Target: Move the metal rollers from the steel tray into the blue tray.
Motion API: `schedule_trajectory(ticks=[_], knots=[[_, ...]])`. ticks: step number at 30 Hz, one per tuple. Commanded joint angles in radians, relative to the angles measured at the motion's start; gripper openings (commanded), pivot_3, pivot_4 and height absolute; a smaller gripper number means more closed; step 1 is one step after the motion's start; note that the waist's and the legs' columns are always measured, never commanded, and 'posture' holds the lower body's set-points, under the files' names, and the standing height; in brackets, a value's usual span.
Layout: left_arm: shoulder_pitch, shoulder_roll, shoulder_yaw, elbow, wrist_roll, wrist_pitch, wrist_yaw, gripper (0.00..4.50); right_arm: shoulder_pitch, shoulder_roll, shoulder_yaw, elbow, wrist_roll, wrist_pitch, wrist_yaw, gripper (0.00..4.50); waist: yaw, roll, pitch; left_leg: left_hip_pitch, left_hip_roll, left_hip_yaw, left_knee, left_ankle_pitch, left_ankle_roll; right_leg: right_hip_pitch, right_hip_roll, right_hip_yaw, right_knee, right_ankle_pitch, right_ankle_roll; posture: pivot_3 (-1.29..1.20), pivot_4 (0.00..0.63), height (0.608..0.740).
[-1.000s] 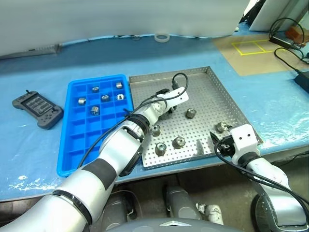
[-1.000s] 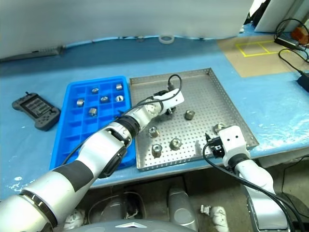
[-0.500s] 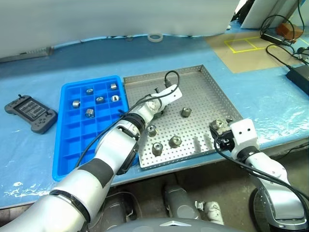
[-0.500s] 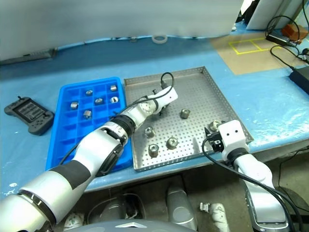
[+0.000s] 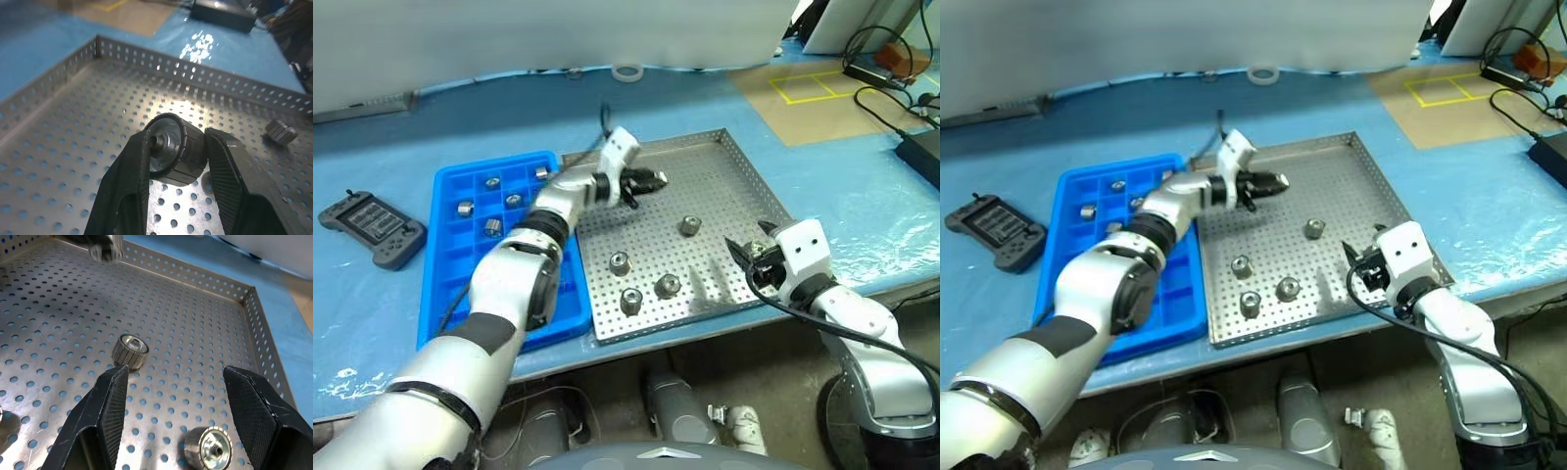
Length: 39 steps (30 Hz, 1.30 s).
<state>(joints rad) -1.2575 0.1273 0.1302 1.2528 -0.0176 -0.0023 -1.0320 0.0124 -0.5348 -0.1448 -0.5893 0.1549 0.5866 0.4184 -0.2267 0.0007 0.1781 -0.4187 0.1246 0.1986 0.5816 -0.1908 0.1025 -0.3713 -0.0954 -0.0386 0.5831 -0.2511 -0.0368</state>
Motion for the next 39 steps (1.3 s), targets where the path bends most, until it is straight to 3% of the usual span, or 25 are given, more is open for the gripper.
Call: schedule_trajectory(ticks=[1,3,8,11,14,19,22,27,32,39], knots=[[0.002,0.083,0.015,-0.114,-0.067,0.026,-0.154,1.54,-0.069,-0.032,-0.012,0.029,0.033,-0.038,0.056,3.24,0.009,0.001,0.000,0.001,0.000,0.000,0.000,0.000,-0.001,0.000,0.000,0.000,0.001,0.000,0.000,-0.37,0.150,0.740],[0.047,0.146,0.016,-0.223,-0.104,0.083,-0.222,1.54,-0.139,-0.045,0.014,0.069,0.049,-0.050,0.100,3.24,0.027,0.001,0.001,0.001,0.000,0.000,0.000,0.001,-0.002,0.000,0.000,0.000,0.002,0.000,0.000,-0.32,0.150,0.740],[0.357,0.332,0.017,-0.872,-0.291,0.430,-0.341,1.54,-0.343,-0.049,0.144,0.187,0.074,-0.095,0.246,3.24,0.077,0.002,0.002,0.003,0.002,0.001,-0.001,0.002,-0.003,-0.002,0.001,0.002,0.007,0.000,0.000,-0.12,0.150,0.740],[0.554,0.437,0.050,-1.154,-0.360,0.568,-0.292,1.54,-0.435,-0.029,0.209,0.275,0.075,-0.139,0.318,3.24,0.141,0.002,0.002,0.001,0.005,0.000,-0.003,0.004,-0.007,-0.004,0.002,-0.004,0.010,0.000,-0.001,-0.03,0.150,0.740],[0.727,0.503,0.119,-1.323,-0.401,0.626,-0.203,1.54,-0.502,-0.001,0.272,0.360,0.069,-0.189,0.382,3.24,0.215,0.003,0.002,0.001,0.007,0.000,-0.006,0.007,-0.011,-0.005,0.002,-0.007,0.010,-0.001,-0.002,0.07,0.150,0.740],[0.957,0.477,0.236,-1.510,-0.437,0.644,-0.001,1.54,-0.585,0.068,0.344,0.475,0.065,-0.250,0.452,3.24,0.311,0.002,0.002,0.001,0.006,0.000,-0.005,0.008,-0.015,-0.004,0.002,-0.011,0.012,-0.002,-0.003,0.19,0.150,0.740],[1.018,0.424,0.229,-1.557,-0.423,0.612,0.116,1.54,-0.613,0.088,0.362,0.522,0.060,-0.277,0.479,3.24,0.353,0.002,0.002,0.001,0.006,0.000,-0.004,0.008,-0.019,-0.002,0.000,-0.012,0.015,-0.002,-0.003,0.23,0.150,0.740],[1.025,0.320,0.174,-1.571,-0.407,0.581,0.273,1.54,-0.636,0.100,0.371,0.570,0.048,-0.306,0.507,3.24,0.382,0.000,0.003,0.009,0.008,0.000,-0.007,0.014,-0.027,0.002,0.000,-0.011,0.018,-0.002,-0.003,0.26,0.150,0.740],[0.972,0.280,0.107,-1.428,-0.338,0.525,0.375,1.54,-0.623,0.095,0.368,0.562,0.035,-0.308,0.505,3.24,0.381,-0.001,0.003,0.014,0.008,0.000,-0.019,0.022,-0.039,0.001,0.001,-0.011,0.020,-0.002,-0.002,0.24,0.150,0.740],[0.910,0.276,0.053,-1.217,-0.280,0.453,0.435,1.54,-0.560,0.071,0.349,0.497,0.022,-0.278,0.463,3.24,0.372,-0.002,0.002,0.012,0.014,-0.001,-0.020,0.023,-0.039,-0.005,0.009,-0.011,0.023,-0.004,0.000,0.16,0.150,0.740]])
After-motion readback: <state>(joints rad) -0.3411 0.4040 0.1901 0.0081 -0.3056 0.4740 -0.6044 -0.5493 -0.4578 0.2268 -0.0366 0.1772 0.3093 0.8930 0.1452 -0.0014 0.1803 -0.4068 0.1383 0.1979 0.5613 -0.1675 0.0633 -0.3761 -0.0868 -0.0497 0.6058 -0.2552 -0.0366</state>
